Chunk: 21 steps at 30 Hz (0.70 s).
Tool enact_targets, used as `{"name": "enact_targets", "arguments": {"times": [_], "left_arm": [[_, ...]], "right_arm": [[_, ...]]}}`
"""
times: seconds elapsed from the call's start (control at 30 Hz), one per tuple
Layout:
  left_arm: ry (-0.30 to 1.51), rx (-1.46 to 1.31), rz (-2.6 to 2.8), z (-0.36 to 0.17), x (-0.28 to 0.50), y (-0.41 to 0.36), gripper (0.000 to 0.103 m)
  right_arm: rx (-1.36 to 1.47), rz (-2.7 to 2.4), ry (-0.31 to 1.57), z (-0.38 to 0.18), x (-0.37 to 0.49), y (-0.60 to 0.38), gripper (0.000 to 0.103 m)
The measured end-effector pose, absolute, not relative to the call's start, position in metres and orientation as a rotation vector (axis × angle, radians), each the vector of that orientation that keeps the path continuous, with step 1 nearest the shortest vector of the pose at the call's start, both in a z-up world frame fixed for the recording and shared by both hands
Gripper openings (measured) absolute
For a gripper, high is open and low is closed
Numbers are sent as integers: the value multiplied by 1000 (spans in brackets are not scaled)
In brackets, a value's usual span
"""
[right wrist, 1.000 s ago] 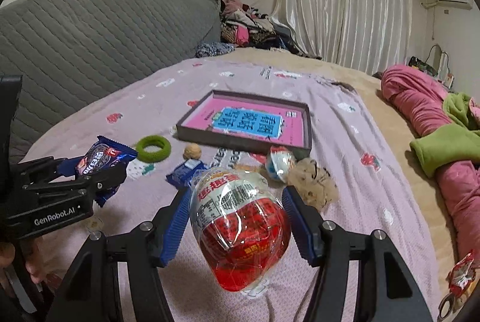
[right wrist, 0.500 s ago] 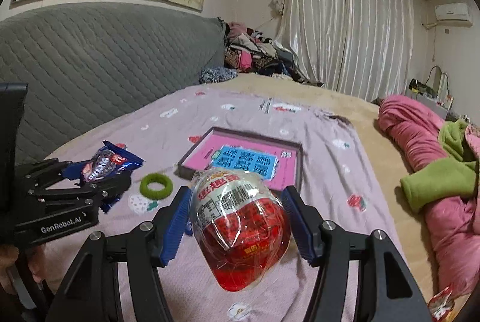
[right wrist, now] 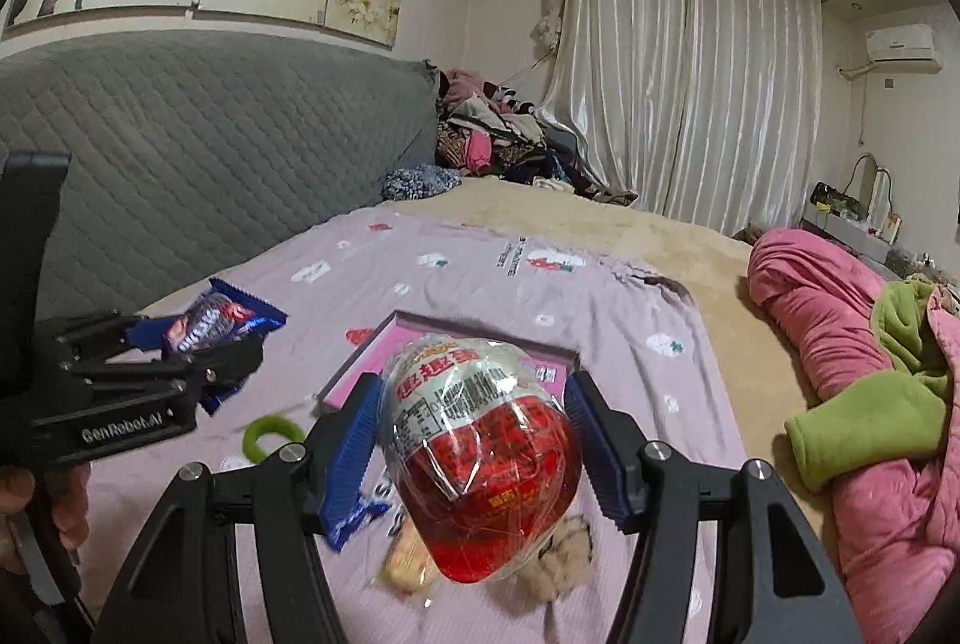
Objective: Organize objects
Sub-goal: 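Carry the Oreo pack in the left tool and the red egg in the right tool over the tray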
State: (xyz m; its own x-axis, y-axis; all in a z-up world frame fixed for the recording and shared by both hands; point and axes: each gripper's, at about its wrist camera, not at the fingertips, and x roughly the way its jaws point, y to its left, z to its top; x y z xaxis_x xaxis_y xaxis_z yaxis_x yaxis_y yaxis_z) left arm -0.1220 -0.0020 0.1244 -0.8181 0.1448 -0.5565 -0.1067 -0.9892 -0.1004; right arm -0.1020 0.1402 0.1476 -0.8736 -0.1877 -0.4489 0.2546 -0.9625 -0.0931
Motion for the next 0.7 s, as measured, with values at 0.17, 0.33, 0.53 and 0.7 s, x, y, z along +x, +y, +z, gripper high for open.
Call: {"name": "enact_targets", "arguments": {"times": [0.17, 0.33, 0.53, 0.7], "left_arm": [[-81, -948, 2856, 118, -161, 9, 54], [-78, -986, 2848, 105, -199, 14, 54], [-90, -994, 2862, 105, -246, 7, 54], [-113, -960, 2870, 105, -286, 2, 54]], "right_arm": [[691, -2825, 256, 150, -139, 138, 62], [715, -2827, 259, 146, -171, 137, 62], [745, -2808, 231, 136, -211, 135, 62], [778, -2801, 195, 129, -251, 136, 62]]}}
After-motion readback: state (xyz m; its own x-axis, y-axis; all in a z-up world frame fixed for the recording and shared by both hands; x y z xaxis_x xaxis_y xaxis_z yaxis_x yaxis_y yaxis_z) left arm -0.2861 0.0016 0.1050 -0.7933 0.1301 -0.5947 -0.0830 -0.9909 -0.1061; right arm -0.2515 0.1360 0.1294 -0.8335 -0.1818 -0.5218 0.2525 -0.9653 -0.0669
